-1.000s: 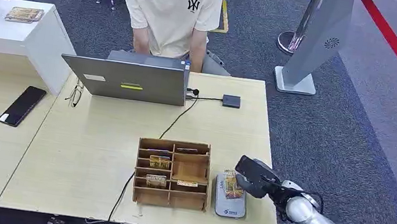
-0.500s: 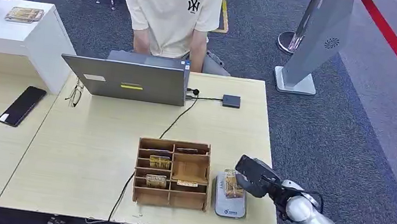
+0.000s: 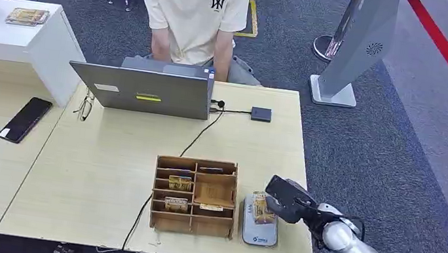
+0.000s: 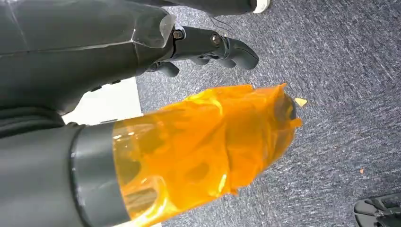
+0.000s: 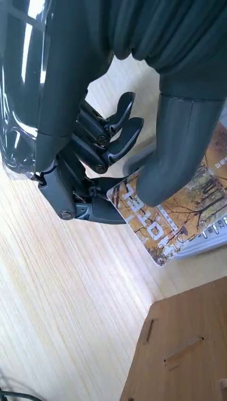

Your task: Pass the card to the sensor for recognition and then transmit it.

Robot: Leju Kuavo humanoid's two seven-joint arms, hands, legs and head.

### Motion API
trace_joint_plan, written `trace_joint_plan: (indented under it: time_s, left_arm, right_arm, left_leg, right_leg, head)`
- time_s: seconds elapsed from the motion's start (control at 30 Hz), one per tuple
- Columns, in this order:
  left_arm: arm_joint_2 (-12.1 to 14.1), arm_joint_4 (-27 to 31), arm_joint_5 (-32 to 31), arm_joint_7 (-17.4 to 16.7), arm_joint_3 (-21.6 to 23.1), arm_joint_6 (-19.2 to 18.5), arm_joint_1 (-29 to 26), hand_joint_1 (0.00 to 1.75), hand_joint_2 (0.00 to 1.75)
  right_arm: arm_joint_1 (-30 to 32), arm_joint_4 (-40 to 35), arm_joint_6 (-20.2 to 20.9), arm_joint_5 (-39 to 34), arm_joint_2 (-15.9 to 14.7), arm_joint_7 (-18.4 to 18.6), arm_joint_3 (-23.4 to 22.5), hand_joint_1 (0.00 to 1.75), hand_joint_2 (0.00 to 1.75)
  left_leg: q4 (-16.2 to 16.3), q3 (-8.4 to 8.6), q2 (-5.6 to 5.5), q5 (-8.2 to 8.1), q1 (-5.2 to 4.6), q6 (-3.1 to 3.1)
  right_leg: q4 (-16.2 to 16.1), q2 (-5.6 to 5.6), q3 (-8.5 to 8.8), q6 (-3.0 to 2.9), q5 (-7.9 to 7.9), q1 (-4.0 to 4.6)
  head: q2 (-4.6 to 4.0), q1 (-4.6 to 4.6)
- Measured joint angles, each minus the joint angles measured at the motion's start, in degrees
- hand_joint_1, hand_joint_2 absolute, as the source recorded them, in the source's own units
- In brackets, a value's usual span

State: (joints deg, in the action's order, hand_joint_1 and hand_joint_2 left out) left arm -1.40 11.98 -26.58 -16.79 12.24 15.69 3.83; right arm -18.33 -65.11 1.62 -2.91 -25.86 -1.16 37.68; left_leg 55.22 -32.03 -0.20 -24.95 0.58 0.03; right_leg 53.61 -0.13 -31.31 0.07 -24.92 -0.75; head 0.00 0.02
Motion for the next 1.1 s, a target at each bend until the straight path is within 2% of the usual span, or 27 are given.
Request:
trace_joint_plan:
  time_s: [0.6,0.9,1.1]
  left_arm:
    - [0.0,0.0,0.2,0.1,0.0,0.2,0.0,0.0,0.0]
    - [0.0,0.0,0.8,1.1,0.0,0.7,0.0,0.0,0.0]
    - [0.0,0.0,1.3,1.8,0.0,1.3,-0.1,0.0,0.0]
  right_arm:
    - [-0.2,0.2,-0.5,-0.3,0.1,-0.8,0.2,1.75,1.75]
    - [-0.5,-0.5,-5.3,-1.3,0.8,-4.5,-0.9,1.75,1.75]
    - [-0.6,-2.4,-9.6,-2.7,2.3,-8.2,-3.8,1.75,1.75]
  left_leg:
    - [0.0,0.0,0.0,0.0,0.0,0.0]
    - [0.0,-0.01,0.0,0.0,0.0,0.0]
    - [0.0,-0.01,0.0,0.0,0.0,0.0]
  right_leg:
    - [0.0,0.0,0.0,0.0,0.0,0.0]
    - [0.0,-0.01,0.0,0.0,0.0,0.0]
    - [0.0,-0.02,0.0,0.0,0.0,0.0]
  head:
    - [0.0,0.0]
    - [0.0,0.0]
    - [0.0,0.0]
